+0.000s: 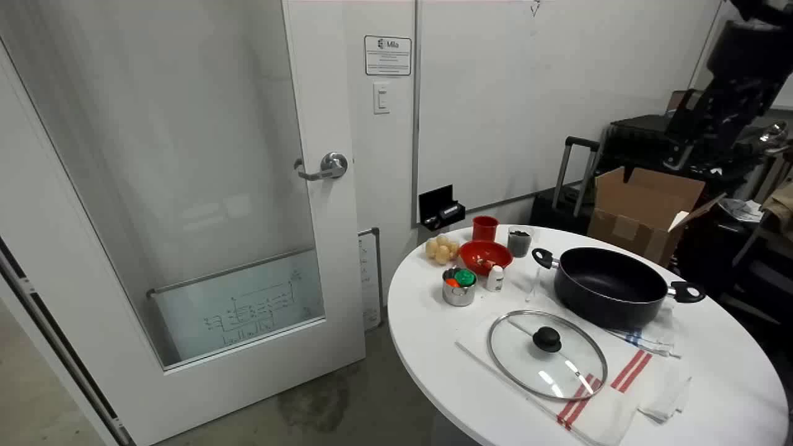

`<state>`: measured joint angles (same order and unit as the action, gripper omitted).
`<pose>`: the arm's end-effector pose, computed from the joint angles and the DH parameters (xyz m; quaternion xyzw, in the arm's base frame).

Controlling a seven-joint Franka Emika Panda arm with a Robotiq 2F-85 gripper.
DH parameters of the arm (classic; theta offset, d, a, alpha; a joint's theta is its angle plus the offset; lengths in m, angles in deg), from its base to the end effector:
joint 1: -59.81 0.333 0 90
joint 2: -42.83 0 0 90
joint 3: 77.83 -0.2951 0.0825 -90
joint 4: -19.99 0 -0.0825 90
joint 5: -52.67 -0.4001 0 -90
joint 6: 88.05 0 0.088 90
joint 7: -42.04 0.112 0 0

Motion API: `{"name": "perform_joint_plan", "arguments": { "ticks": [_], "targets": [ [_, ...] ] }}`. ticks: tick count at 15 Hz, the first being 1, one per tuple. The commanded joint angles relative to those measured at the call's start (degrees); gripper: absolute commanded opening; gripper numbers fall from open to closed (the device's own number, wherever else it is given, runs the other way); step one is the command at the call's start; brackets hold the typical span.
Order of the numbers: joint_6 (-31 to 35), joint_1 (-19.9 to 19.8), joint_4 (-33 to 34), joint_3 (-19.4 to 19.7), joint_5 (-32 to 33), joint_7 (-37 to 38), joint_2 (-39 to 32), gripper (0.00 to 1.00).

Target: Pick up the lid, then place it on the pot

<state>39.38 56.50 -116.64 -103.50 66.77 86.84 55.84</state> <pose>0.4564 0.1771 0.3713 0.9810 -0.1248 0.0965 0.1130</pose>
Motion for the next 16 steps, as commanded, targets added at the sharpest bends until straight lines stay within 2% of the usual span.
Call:
{"name": "perform_joint_plan", "arguments": {
  "ticks": [1,9,16],
  "targets": [
    [-0.3,3.7,0.1,3.6,1.1,0.8,-0.4,1.00],
    [-0.3,3.7,0.1,3.6,1.1,0.8,-0.4,1.00],
    [3.4,7.4,0.9,9.8,-2.5,-8.3,-5.3,1.00]
  ]
}}
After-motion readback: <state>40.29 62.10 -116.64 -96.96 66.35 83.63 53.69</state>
